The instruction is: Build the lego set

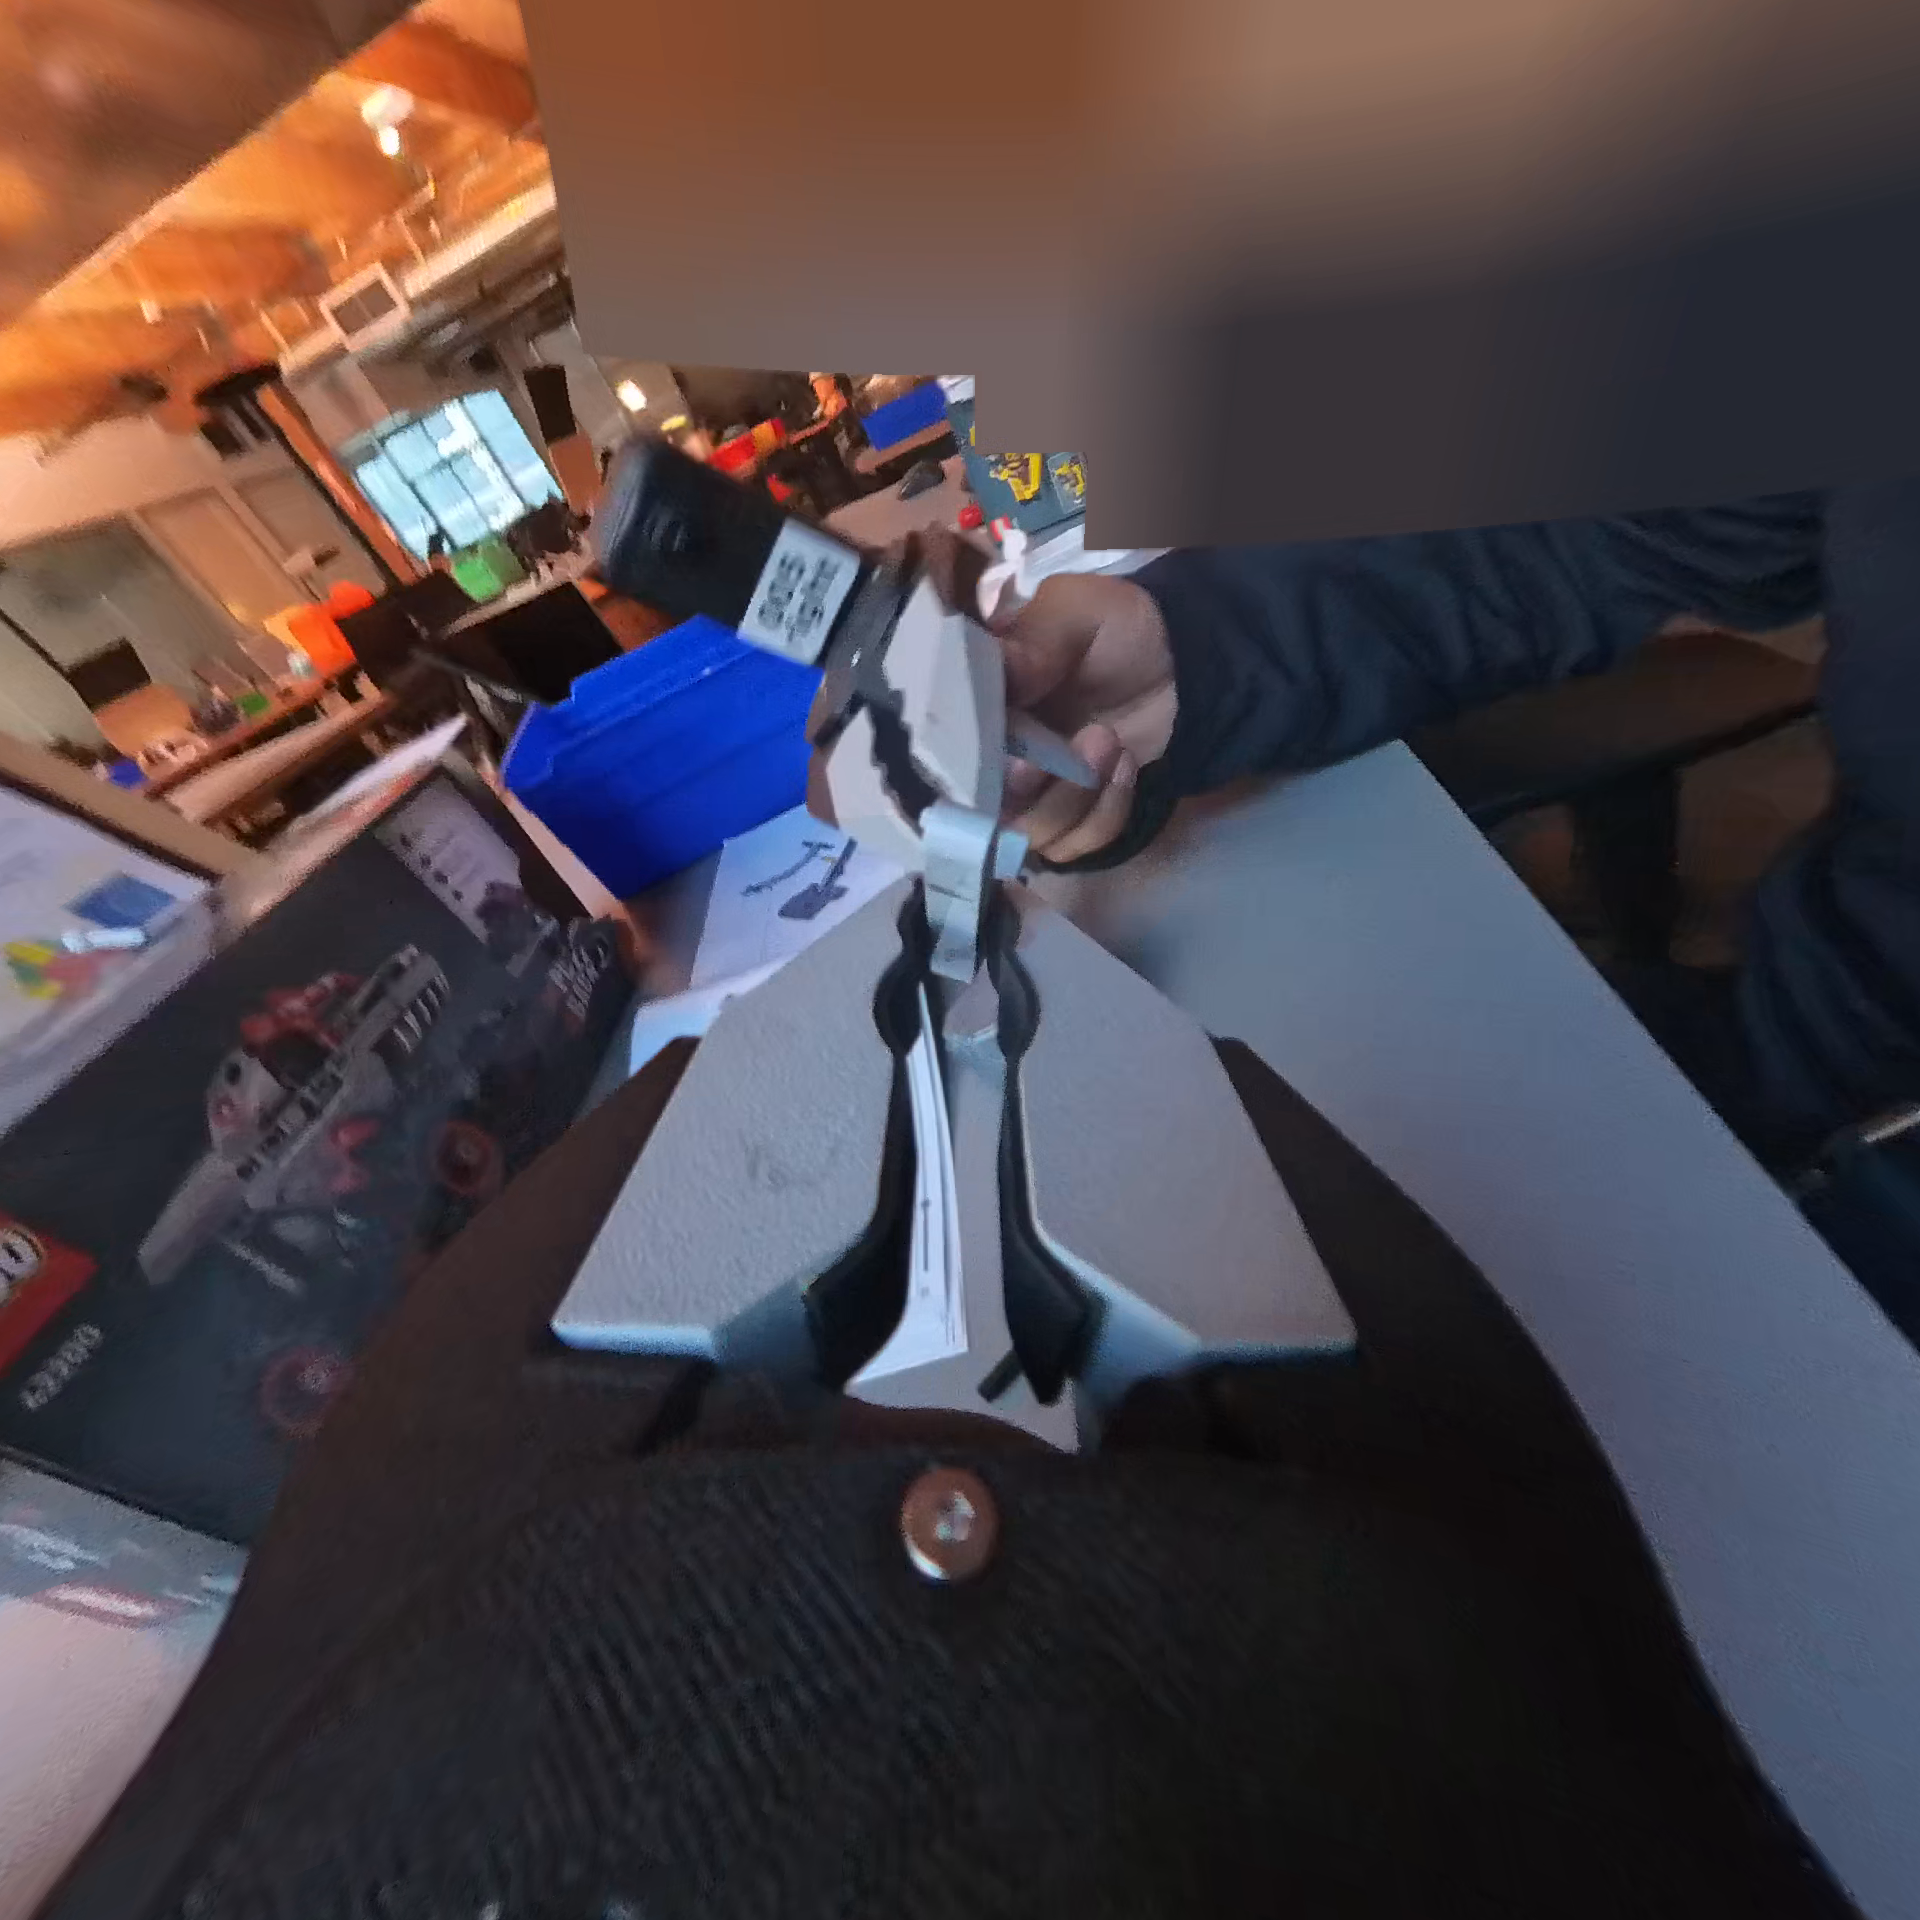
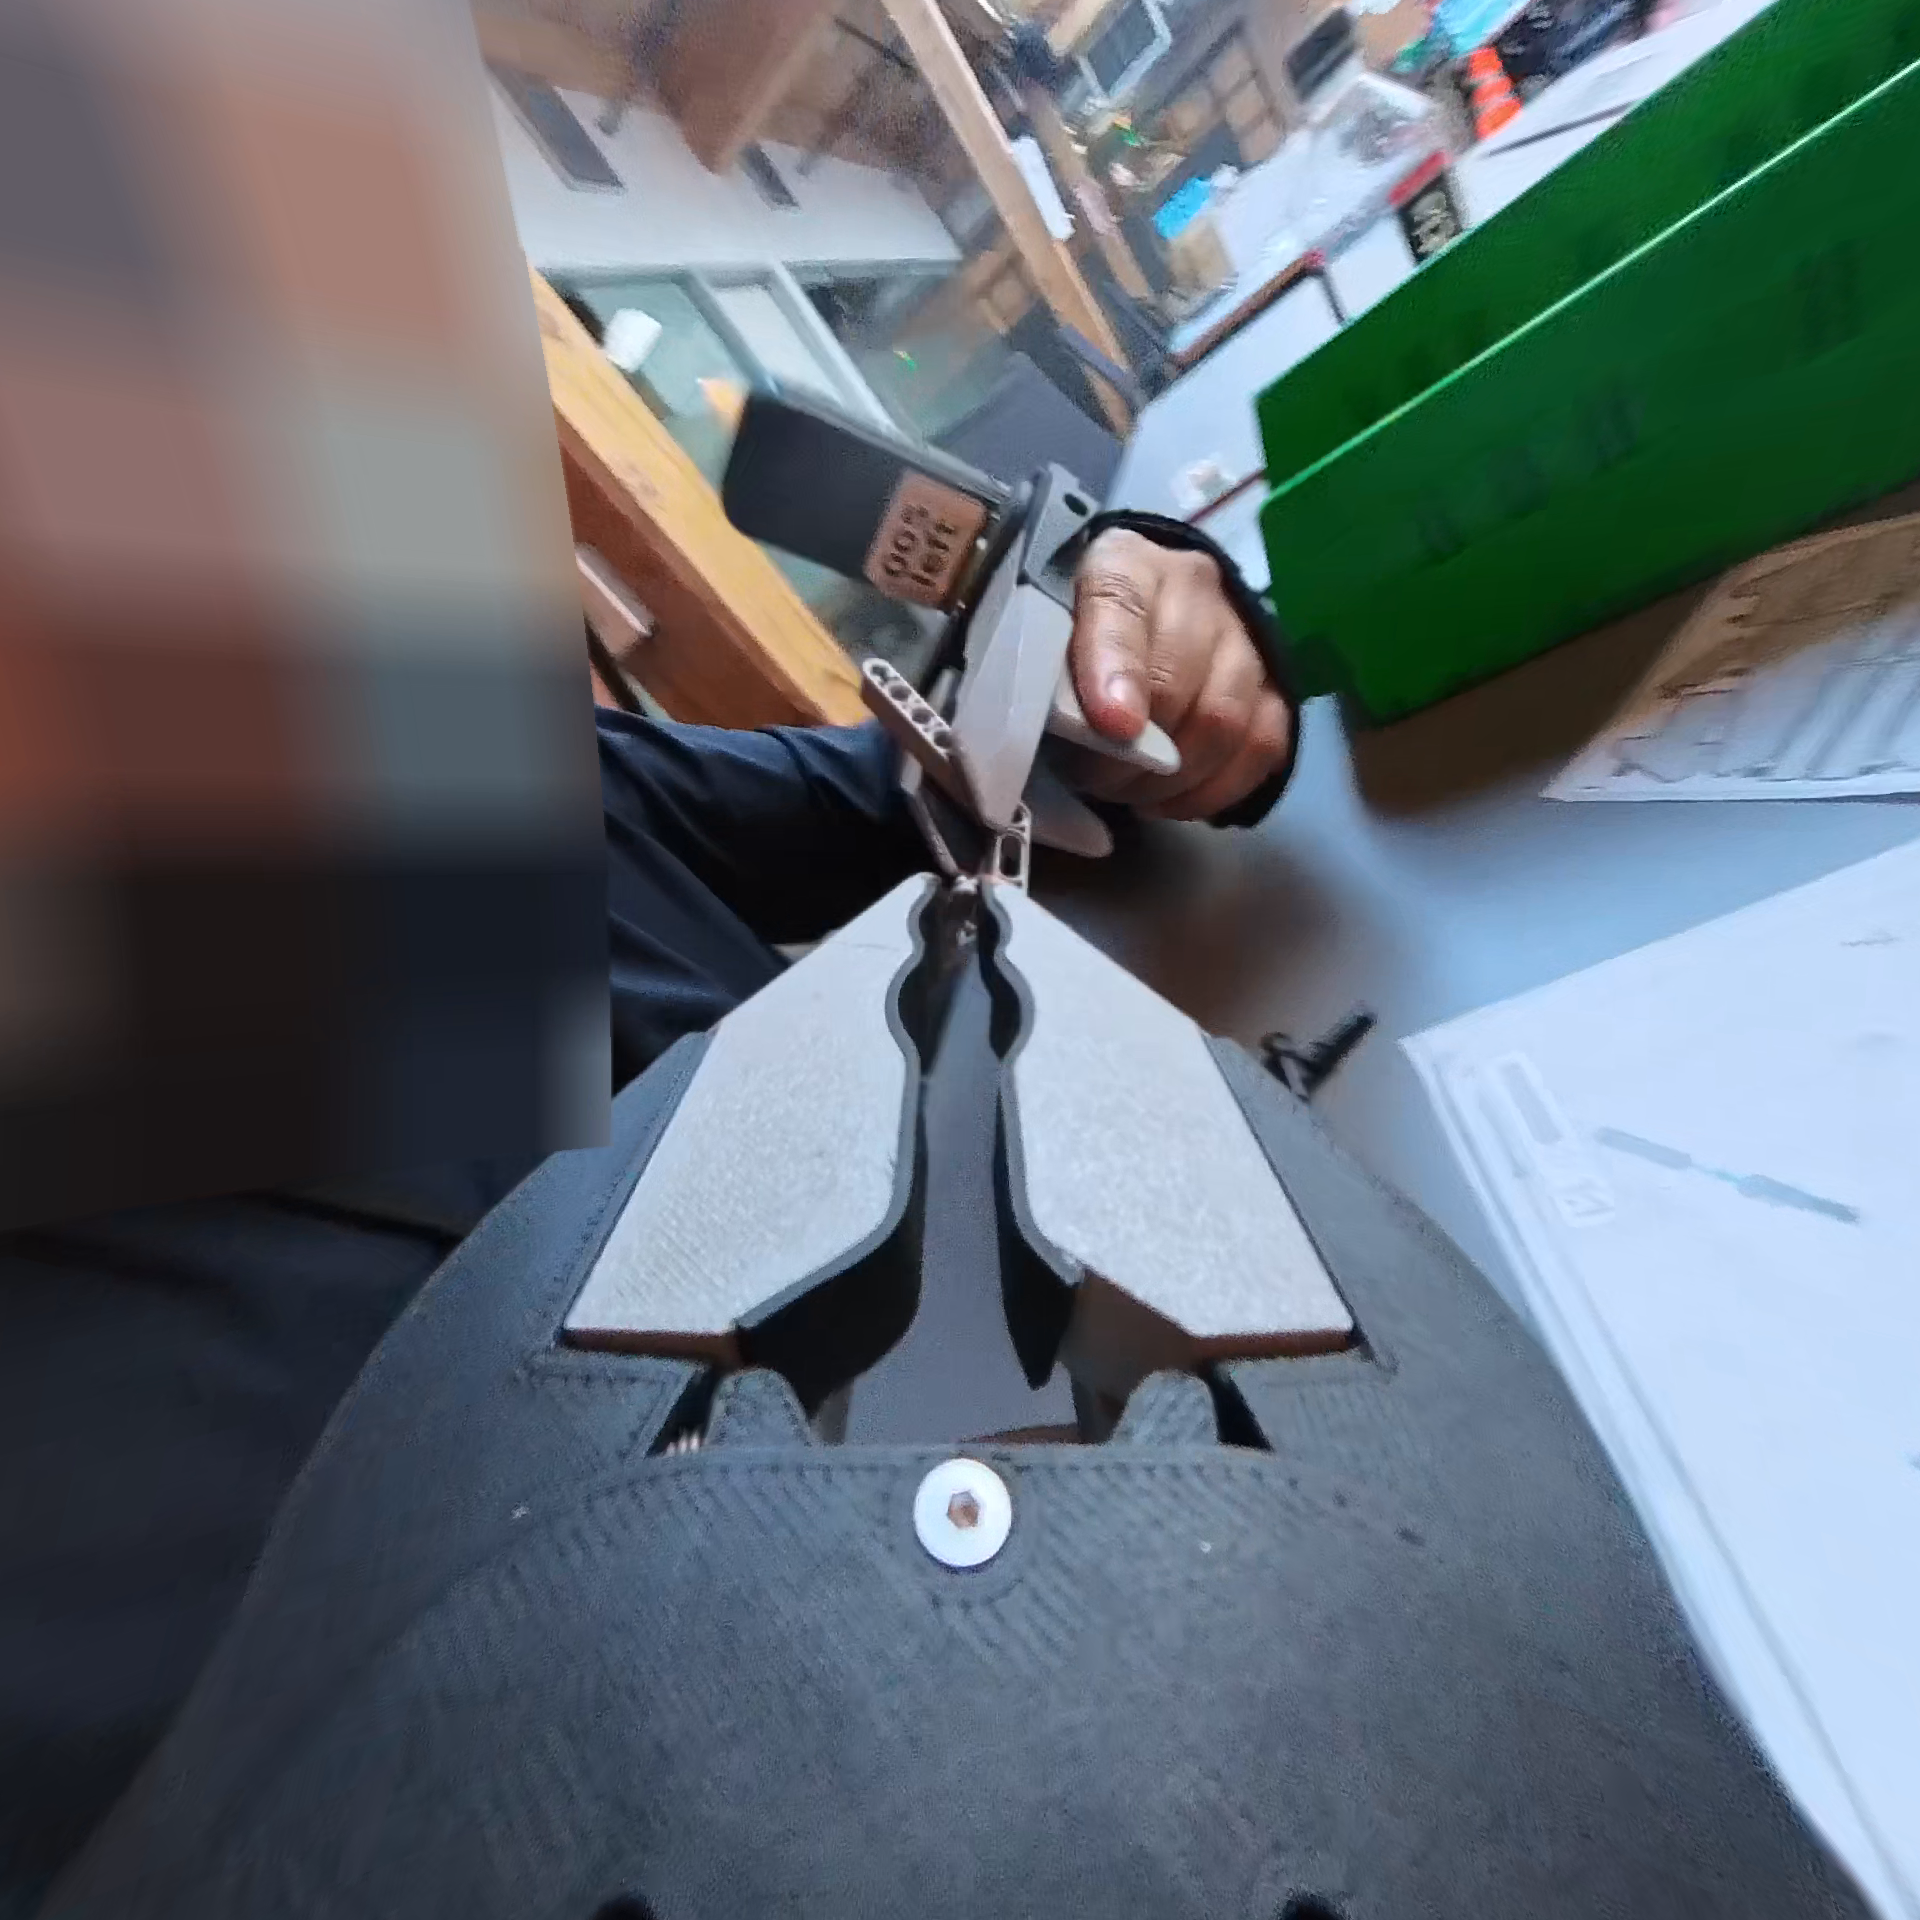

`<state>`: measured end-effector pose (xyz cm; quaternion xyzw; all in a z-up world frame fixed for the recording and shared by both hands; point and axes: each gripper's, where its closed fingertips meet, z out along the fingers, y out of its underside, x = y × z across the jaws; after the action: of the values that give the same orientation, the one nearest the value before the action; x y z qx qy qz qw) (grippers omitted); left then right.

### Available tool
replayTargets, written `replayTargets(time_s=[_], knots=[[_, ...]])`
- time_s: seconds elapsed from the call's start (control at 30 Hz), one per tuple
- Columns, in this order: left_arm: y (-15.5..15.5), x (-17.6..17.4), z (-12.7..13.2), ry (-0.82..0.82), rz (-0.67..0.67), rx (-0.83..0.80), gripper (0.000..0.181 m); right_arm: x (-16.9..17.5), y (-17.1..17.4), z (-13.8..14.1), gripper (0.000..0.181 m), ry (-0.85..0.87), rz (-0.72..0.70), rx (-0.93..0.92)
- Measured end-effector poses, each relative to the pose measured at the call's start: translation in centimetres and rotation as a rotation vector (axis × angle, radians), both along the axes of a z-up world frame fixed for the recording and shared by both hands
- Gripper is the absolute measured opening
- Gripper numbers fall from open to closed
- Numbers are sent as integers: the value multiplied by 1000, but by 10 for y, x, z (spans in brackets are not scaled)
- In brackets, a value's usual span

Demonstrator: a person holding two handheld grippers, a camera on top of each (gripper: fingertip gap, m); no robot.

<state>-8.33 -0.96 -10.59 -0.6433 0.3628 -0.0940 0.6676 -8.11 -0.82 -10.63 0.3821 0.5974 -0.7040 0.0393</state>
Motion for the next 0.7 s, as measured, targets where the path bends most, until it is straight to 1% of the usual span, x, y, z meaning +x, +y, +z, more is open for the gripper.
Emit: replayTargets(time_s=[0.03, 0.07, 0.1, 0.13, 0.2, 0.3, 0.37, 0.43, 0.5, 0.7], knots=[[3, -3, -3, -20, 16, -34, 8, -4, 4, -6, 7, 22, -57, 104], [6, -4, -8, -30, 22, -77, 8, -9, 11, -13, 14, 48, -127, 227], [9, -6, -12, -44, 43, -113, 7, -12, 16, -20, 28, 79, -182, 348], [14, -10, -15, -59, 77, -141, 7, -14, 18, -24, 39, 114, -218, 456], [22, -16, -21, -87, 143, -201, 7, -17, 19, -31, 45, 177, -272, 625], [30, -27, -26, -84, 230, -227, 8, -24, 28, -42, 45, 226, -356, 829], [31, -29, -29, -68, 250, -227, 8, -27, 32, -46, 40, 238, -389, 893], [32, -29, -32, -54, 253, -231, 8, -31, 36, -48, 45, 238, -422, 930], [32, -28, -36, -23, 255, -235, 8, -32, 36, -52, 50, 240, -421, 962], [32, -25, -42, 33, 262, -231, 8, -34, 34, -60, 45, 276, -424, 1084]])
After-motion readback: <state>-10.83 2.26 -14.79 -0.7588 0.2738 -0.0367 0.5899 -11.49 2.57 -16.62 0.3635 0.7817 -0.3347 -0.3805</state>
